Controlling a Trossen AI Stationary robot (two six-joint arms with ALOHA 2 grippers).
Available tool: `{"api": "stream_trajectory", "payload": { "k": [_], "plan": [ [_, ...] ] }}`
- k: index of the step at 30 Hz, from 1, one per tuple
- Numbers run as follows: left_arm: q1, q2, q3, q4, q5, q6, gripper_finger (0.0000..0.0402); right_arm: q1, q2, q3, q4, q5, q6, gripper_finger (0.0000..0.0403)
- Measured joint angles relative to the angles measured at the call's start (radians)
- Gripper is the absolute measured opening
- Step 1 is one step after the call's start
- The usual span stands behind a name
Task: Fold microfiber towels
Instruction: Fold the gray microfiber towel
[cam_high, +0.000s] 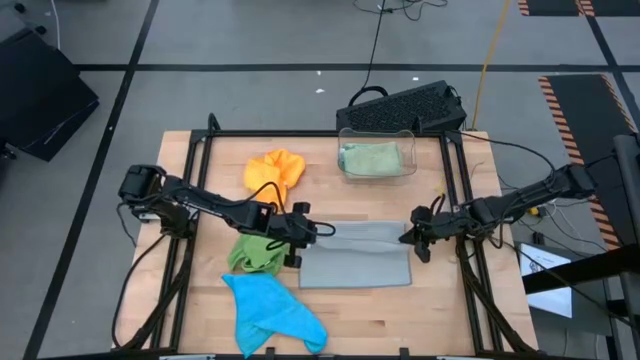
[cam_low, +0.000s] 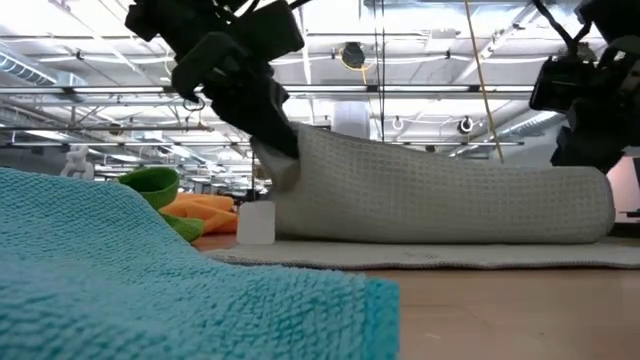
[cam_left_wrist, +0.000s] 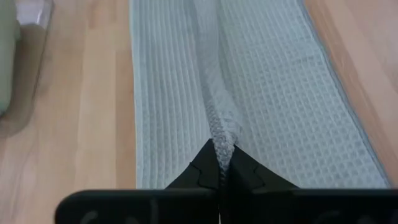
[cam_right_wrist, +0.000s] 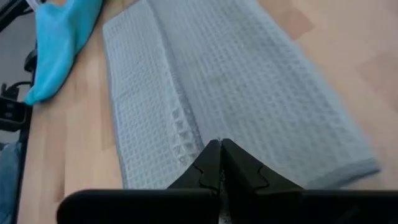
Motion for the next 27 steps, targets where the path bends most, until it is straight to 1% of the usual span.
{"api": "stream_trajectory", "payload": {
  "k": [4,9,15,17,20,23,27],
  "plan": [
    [0.0,0.0,0.0,0.013,0.009,-0.004,0.0014,0.036,0.013,-0.012,0.028,-0.008,0.014,0.0002],
    [0.0,0.0,0.0,0.002,0.064,-0.031,0.0004,0.063,0.022,-0.011,0.038,-0.022,0.034,0.0002],
    [-0.001,0.035,0.0,0.005,0.078,-0.056,0.0017,0.067,0.061,-0.033,0.041,0.0,0.059,0.0002],
    [-0.001,0.049,0.001,0.009,0.076,-0.056,0.0014,0.067,0.074,-0.043,0.063,-0.018,0.062,0.0002],
    [0.0,0.047,0.0,0.011,0.074,-0.057,0.0005,0.067,0.086,-0.065,0.146,-0.048,0.062,0.0002],
    [0.0,0.047,0.001,0.01,0.074,-0.06,0.0009,0.067,0.095,-0.085,0.222,-0.083,0.062,0.0006],
    [0.0,0.048,0.0,0.011,0.099,-0.064,0.0019,0.067,0.102,-0.087,0.225,-0.107,0.062,0.0007]
  ]
}}
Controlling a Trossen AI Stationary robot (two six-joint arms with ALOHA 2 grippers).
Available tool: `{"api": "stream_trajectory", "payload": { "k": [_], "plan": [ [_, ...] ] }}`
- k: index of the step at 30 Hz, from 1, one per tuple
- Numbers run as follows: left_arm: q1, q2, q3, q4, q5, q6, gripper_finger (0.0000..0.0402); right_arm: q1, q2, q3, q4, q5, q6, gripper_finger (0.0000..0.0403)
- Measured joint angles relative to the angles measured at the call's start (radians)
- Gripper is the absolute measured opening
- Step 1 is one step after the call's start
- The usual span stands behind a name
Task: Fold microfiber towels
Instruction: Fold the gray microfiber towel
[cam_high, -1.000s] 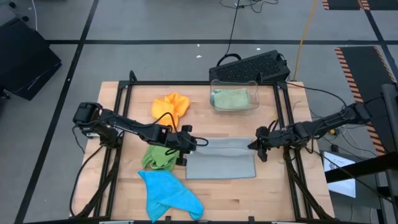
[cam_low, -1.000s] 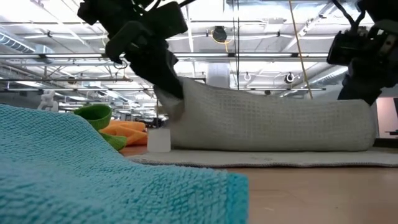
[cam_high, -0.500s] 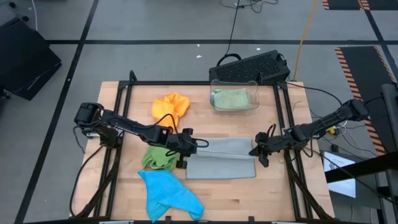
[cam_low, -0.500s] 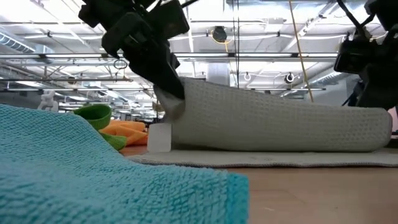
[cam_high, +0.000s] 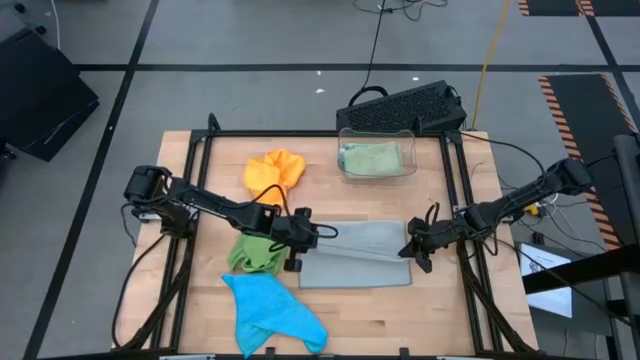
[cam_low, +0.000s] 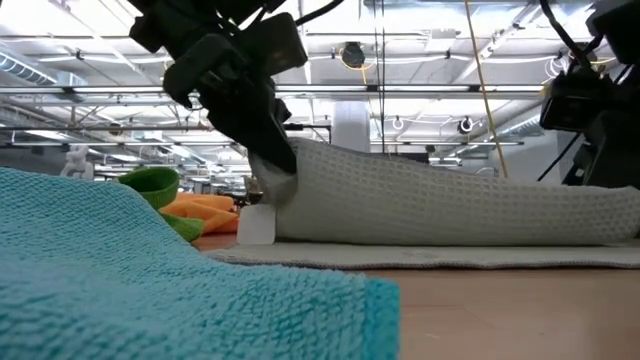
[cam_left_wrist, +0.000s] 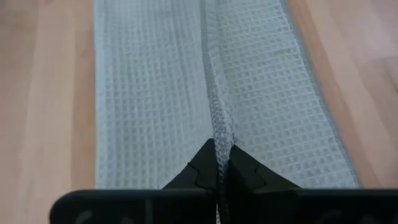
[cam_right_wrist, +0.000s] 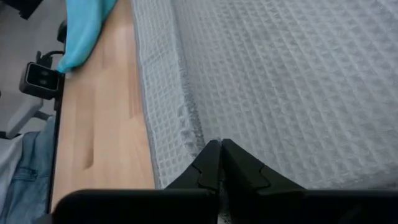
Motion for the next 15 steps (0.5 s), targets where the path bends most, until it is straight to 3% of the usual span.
{"api": "stream_trajectory", "payload": {
  "k": [7,15],
  "plan": [
    [-0.001,0.042,0.003,0.028,0.001,-0.016,0.0007,0.0,0.0,0.0,0.009,0.002,-0.005,0.0017],
    [-0.001,0.056,0.0,0.02,-0.003,-0.008,0.0026,0.001,0.011,0.0,0.029,-0.069,-0.008,0.0092]
  ]
}}
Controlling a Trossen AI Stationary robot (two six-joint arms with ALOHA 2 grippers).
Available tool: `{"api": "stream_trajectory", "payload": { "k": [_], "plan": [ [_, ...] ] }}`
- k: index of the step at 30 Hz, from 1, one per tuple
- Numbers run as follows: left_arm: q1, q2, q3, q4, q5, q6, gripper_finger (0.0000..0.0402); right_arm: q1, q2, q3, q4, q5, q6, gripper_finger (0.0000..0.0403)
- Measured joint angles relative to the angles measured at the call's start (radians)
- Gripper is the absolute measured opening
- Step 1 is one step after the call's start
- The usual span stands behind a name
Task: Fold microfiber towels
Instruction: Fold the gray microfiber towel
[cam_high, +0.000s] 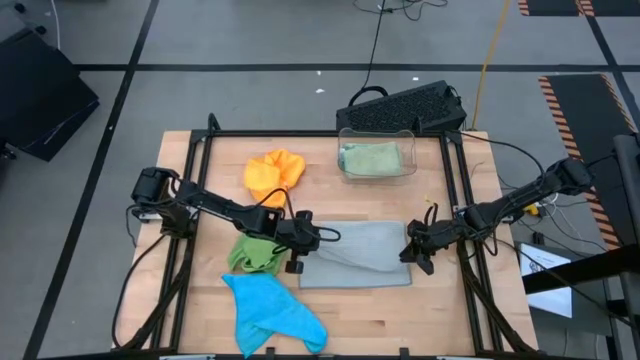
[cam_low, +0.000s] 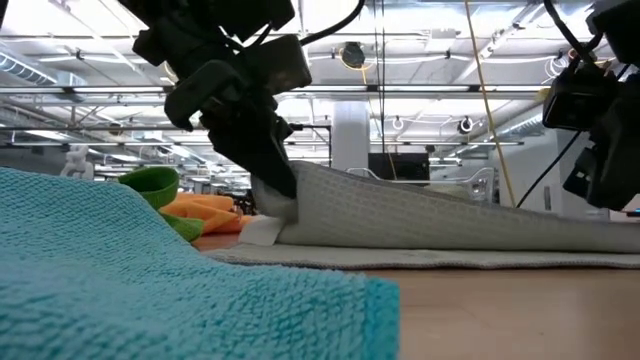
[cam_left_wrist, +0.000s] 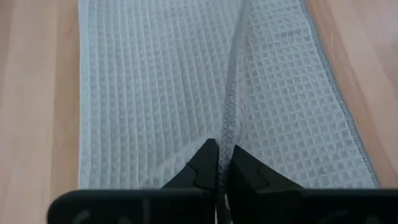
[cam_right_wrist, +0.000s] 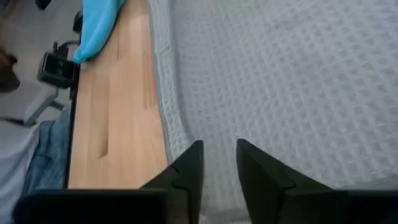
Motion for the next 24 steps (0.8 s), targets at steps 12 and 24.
{"api": "stream_trajectory", "payload": {
  "k": [12,24],
  "plan": [
    [-0.009,0.0,0.0,0.031,0.026,-0.043,0.0026,0.006,-0.002,0.0,0.009,-0.028,-0.007,0.0147],
    [-0.038,0.0,0.0,0.031,0.028,-0.055,0.0035,0.006,-0.002,0.0,0.009,-0.023,-0.026,0.0142]
  ]
}}
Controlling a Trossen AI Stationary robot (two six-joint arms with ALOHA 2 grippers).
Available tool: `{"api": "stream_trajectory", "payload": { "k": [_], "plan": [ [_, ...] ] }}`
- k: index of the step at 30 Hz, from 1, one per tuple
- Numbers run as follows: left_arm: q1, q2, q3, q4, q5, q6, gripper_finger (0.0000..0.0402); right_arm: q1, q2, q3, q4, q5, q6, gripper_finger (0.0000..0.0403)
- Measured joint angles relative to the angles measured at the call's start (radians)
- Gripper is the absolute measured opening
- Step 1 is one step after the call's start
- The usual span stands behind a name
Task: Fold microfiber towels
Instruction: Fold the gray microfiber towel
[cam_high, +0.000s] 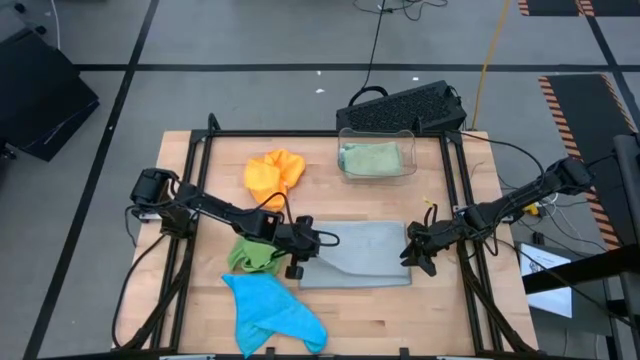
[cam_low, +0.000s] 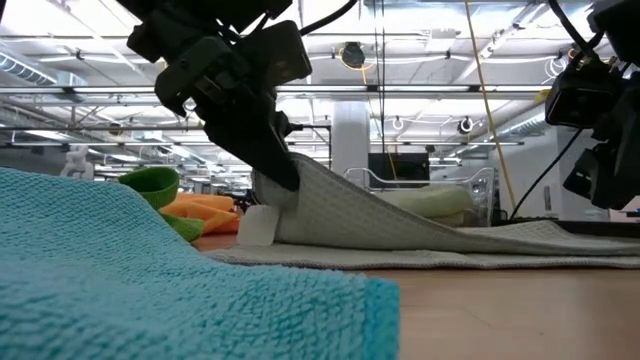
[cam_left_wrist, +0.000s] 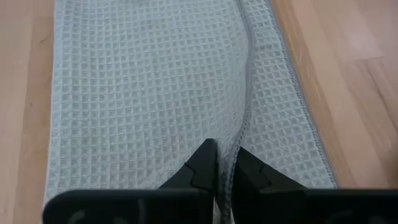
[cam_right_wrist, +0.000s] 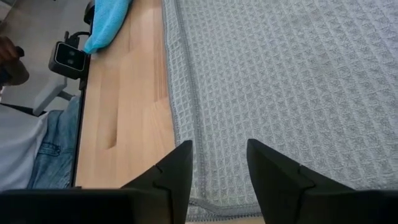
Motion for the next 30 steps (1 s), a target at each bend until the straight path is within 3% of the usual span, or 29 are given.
{"api": "stream_trajectory", "payload": {
  "k": [7,13,24,30],
  "plan": [
    [-0.013,-0.012,0.0,-0.011,0.001,0.015,0.0009,0.0,0.0,0.0,0.0,0.012,-0.008,0.0141],
    [-0.018,-0.037,0.005,-0.029,0.001,0.02,0.0008,0.034,0.002,0.0,0.007,0.134,-0.007,0.0141],
    [-0.02,-0.046,0.005,-0.055,0.011,0.019,0.0013,0.382,0.139,0.002,0.098,0.333,0.052,0.0141],
    [-0.019,-0.046,0.005,-0.055,0.011,0.019,0.001,0.475,0.204,0.002,0.153,0.378,0.052,0.0141]
  ]
}}
